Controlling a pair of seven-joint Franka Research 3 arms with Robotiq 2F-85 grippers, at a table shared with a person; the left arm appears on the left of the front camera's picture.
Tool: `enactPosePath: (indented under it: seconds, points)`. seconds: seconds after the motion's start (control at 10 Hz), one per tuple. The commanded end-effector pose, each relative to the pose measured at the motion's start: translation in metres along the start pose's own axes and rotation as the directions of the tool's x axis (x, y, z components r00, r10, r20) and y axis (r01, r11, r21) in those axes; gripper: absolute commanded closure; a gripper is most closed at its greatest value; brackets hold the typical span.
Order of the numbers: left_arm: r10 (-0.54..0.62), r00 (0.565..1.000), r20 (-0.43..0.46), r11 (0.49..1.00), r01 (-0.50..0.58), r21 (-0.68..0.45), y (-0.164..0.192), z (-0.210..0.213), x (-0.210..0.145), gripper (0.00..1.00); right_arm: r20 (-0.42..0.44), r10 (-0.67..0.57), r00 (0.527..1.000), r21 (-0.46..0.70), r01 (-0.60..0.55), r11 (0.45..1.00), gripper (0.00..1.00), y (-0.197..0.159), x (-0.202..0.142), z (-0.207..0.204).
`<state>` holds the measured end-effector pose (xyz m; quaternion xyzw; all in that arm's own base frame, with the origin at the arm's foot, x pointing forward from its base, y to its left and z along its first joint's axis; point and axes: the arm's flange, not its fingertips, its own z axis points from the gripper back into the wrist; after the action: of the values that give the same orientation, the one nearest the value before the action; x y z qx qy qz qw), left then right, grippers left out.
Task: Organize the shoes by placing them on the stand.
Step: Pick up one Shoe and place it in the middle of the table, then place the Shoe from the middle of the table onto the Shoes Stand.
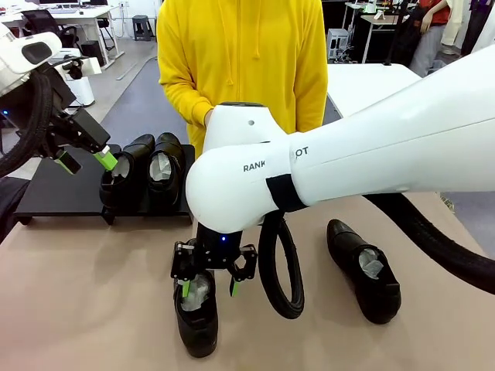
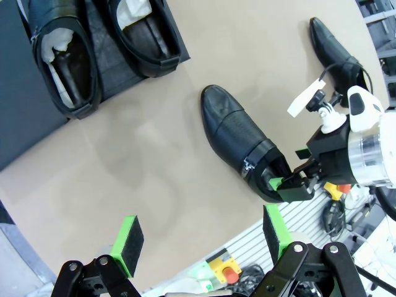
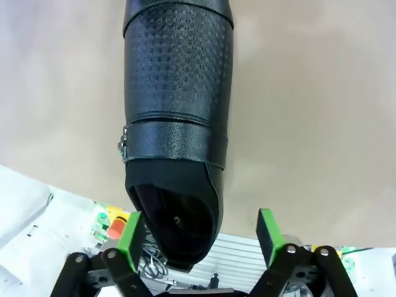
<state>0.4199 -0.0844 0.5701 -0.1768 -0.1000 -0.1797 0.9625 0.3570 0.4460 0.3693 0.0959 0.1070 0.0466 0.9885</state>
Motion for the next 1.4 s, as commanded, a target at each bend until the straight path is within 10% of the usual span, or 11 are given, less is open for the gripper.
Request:
enactPosePath:
  seconds: [0.0, 0.9, 1.3]
  points:
    - [0.01, 1.0, -0.002, 1.0, -0.009, 0.01, -0.001, 0.002, 0.001, 0.0, 0.015, 0.009, 1.0, 0.0, -0.009, 1.0, 0.0, 0.002, 0.005, -0.004]
    - [0.01, 1.0, -0.002, 1.0, -0.009, 0.01, -0.001, 0.002, 0.001, 0.0, -0.004, -0.002, 1.0, 0.001, 0.002, 1.0, 0.0, 0.0, 0.003, -0.005]
    - [0.0, 1.0, 0.0, 1.0, 0.0, 0.0, 0.0, 0.0, 0.0, 0.0, 0.348, -0.307, 0.886, -0.1, 0.36, 0.928, 0.0, -0.101, -0.065, 0.102]
